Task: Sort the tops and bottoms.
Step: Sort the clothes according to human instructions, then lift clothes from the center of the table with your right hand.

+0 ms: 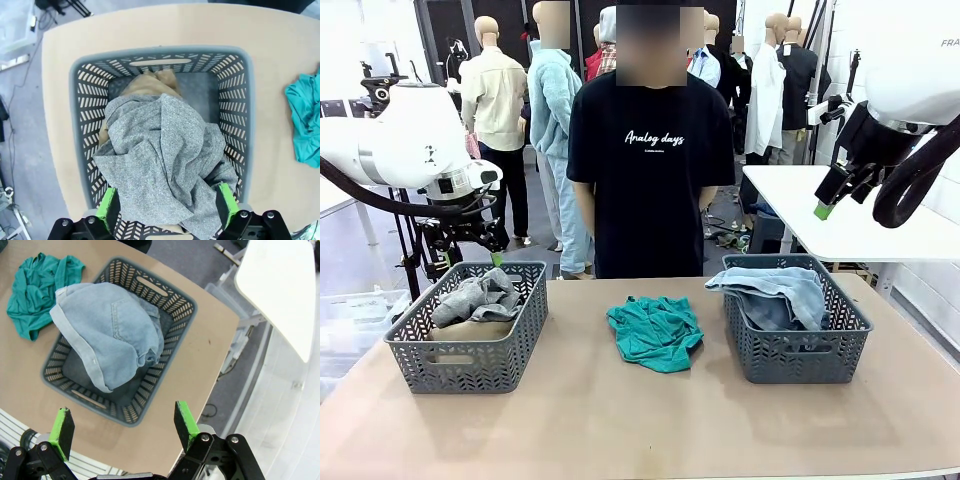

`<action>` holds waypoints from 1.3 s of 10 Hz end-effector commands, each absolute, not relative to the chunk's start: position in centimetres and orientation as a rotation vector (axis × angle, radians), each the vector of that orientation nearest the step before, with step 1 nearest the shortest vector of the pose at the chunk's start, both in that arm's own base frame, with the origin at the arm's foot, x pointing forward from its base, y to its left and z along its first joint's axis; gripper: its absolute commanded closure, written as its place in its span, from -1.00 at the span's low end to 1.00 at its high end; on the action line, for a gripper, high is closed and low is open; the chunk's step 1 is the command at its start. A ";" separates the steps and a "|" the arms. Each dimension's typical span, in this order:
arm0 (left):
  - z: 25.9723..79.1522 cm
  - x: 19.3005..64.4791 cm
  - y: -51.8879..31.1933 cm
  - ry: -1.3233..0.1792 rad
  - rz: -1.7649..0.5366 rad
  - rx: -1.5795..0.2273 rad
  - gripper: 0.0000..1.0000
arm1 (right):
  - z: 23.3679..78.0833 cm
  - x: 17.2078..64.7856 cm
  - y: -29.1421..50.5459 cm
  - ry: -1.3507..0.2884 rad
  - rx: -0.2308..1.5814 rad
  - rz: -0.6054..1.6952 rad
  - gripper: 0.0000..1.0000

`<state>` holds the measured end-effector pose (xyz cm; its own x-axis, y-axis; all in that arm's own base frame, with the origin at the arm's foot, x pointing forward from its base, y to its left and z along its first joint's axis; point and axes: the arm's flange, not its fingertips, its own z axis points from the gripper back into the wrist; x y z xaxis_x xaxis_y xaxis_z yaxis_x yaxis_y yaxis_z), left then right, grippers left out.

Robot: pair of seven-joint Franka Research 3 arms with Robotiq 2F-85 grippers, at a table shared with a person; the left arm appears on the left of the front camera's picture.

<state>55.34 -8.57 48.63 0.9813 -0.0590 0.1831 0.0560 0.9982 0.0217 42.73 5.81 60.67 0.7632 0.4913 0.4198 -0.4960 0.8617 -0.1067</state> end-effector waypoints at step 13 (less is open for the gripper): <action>48.6 55.4 -8.4 -0.184 -0.056 0.021 -1.00 | 60.5 42.7 6.0 -0.449 -0.009 0.523 -1.00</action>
